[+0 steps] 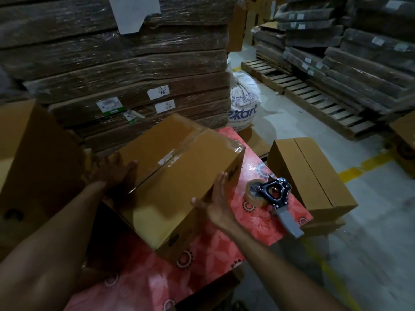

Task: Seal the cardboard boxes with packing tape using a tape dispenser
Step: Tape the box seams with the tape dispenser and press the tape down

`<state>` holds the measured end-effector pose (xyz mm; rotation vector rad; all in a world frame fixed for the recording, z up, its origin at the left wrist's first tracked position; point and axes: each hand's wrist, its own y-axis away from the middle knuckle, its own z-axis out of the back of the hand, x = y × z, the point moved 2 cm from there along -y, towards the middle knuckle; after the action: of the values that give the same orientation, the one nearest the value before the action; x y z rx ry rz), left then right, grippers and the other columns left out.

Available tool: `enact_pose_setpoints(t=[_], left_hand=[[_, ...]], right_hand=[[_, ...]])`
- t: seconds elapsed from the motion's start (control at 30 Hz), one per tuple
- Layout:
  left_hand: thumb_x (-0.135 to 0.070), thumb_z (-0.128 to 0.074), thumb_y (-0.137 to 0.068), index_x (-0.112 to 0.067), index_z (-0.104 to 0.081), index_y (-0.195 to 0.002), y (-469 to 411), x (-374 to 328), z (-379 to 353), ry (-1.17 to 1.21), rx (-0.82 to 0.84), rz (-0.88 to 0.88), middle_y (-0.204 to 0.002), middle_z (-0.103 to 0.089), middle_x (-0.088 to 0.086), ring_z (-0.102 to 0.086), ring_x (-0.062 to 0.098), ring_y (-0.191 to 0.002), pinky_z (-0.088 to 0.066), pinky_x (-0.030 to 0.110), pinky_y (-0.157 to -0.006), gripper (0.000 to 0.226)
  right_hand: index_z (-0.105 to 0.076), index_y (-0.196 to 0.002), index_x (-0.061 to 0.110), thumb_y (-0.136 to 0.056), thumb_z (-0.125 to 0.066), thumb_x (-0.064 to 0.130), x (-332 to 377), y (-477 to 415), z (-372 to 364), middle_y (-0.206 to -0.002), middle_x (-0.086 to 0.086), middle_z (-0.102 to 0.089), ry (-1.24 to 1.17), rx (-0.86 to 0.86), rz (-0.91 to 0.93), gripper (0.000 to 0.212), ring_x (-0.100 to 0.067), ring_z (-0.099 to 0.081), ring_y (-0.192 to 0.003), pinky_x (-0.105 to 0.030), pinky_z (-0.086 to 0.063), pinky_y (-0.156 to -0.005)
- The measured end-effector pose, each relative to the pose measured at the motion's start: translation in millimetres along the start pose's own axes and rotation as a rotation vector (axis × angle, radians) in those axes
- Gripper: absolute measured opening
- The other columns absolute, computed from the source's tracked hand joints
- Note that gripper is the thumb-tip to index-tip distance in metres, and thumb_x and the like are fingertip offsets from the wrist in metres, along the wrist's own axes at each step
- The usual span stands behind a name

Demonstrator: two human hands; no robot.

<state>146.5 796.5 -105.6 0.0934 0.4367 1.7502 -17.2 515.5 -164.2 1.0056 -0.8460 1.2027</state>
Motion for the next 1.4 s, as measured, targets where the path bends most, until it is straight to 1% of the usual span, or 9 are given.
enact_pose_setpoints(t=[0.17, 0.33, 0.43, 0.63, 0.8, 0.9, 0.97, 1.07, 1.4], left_hand=[[-0.073, -0.032, -0.095, -0.019, -0.016, -0.160, 25, -11, 5, -0.069, -0.043, -0.006, -0.168, 0.001, 0.012, 0.008, 0.034, -0.153, -0.004, 0.051, -0.124, 0.086], [-0.096, -0.020, -0.074, -0.031, -0.036, -0.148, 50, -6, -21, -0.073, -0.087, -0.007, -0.158, -0.024, 0.024, -0.019, 0.046, -0.145, -0.019, 0.059, -0.117, 0.100], [-0.096, 0.002, -0.069, -0.031, -0.041, -0.148, 84, -16, -42, -0.179, 0.021, -0.059, -0.145, -0.043, 0.026, -0.045, 0.048, -0.128, -0.040, 0.061, -0.103, 0.111], [-0.060, -0.051, -0.096, -0.008, -0.059, -0.131, 157, -50, -63, -0.267, 0.106, -0.112, -0.134, -0.058, 0.014, -0.058, 0.031, -0.120, -0.049, 0.032, -0.093, 0.064], [-0.055, -0.048, -0.098, -0.014, -0.058, -0.092, 137, -58, -32, -0.214, -0.117, -0.196, -0.107, -0.067, 0.009, -0.066, 0.025, -0.091, -0.057, 0.037, -0.082, 0.042], [-0.058, -0.039, -0.099, -0.023, -0.053, -0.129, 81, -59, -26, -0.171, -0.008, -0.347, -0.141, -0.050, 0.010, -0.052, 0.029, -0.123, -0.045, 0.046, -0.103, 0.048], [-0.070, -0.027, -0.096, -0.030, -0.020, -0.156, 54, -60, -32, -0.245, 0.075, -0.404, -0.166, -0.013, 0.003, -0.017, 0.031, -0.151, -0.022, 0.054, -0.119, 0.072], [-0.090, -0.001, -0.076, -0.037, 0.010, -0.158, 36, -59, -43, -0.322, 0.098, -0.376, -0.166, 0.013, -0.013, 0.007, 0.025, -0.154, -0.002, 0.054, -0.121, 0.098], [-0.086, -0.008, -0.085, -0.025, -0.005, -0.160, 38, -73, -35, -0.333, 0.004, -0.316, -0.168, -0.005, -0.003, -0.013, 0.037, -0.151, -0.018, 0.064, -0.115, 0.097]], right_hand=[[-0.003, -0.160, 0.021, -0.086, -0.073, 0.040, -9, -58, 37, -0.167, -0.006, -0.005, 0.148, -0.103, 0.034, 0.103, -0.025, -0.019, -0.150, -0.045, -0.026, -0.121], [-0.050, -0.120, 0.006, -0.101, -0.049, 0.013, 2, -83, 65, -0.114, -0.018, -0.054, 0.373, -0.396, 0.058, 0.020, -0.039, -0.060, -0.097, -0.044, -0.050, -0.080], [-0.058, -0.108, 0.000, -0.101, -0.044, 0.013, 6, -99, 86, -0.107, -0.026, -0.066, 0.629, -0.335, 0.027, 0.020, -0.044, -0.063, -0.100, -0.046, -0.049, -0.082], [-0.042, -0.134, 0.009, -0.097, -0.038, 0.021, 4, -125, 97, -0.135, -0.019, -0.050, 0.850, 0.028, 0.184, 0.040, -0.040, -0.057, -0.118, -0.051, -0.049, -0.091], [-0.056, -0.122, 0.016, -0.098, -0.042, 0.040, 34, -58, 52, -0.132, -0.011, -0.055, 0.979, -0.228, 0.278, 0.037, -0.035, -0.051, -0.118, -0.050, -0.040, -0.099], [-0.062, -0.120, 0.024, -0.088, -0.039, 0.069, 54, 21, -14, -0.123, -0.003, -0.062, 0.880, -0.099, 0.375, 0.060, -0.031, -0.052, -0.114, -0.053, -0.035, -0.102], [-0.054, -0.133, 0.023, -0.077, -0.046, 0.079, 55, 59, -44, -0.138, -0.004, -0.051, 0.891, 0.099, 0.385, 0.079, -0.034, -0.041, -0.127, -0.058, -0.021, -0.112], [-0.031, -0.151, 0.021, -0.077, -0.055, 0.072, 44, 71, -51, -0.156, -0.007, -0.027, 0.924, 0.214, 0.387, 0.093, -0.041, -0.019, -0.143, -0.062, -0.003, -0.117], [-0.022, -0.155, 0.041, -0.072, -0.059, 0.076, 16, 14, 25, -0.167, 0.011, -0.014, 1.058, 0.274, 0.440, 0.097, -0.020, -0.007, -0.155, -0.052, -0.001, -0.124]])
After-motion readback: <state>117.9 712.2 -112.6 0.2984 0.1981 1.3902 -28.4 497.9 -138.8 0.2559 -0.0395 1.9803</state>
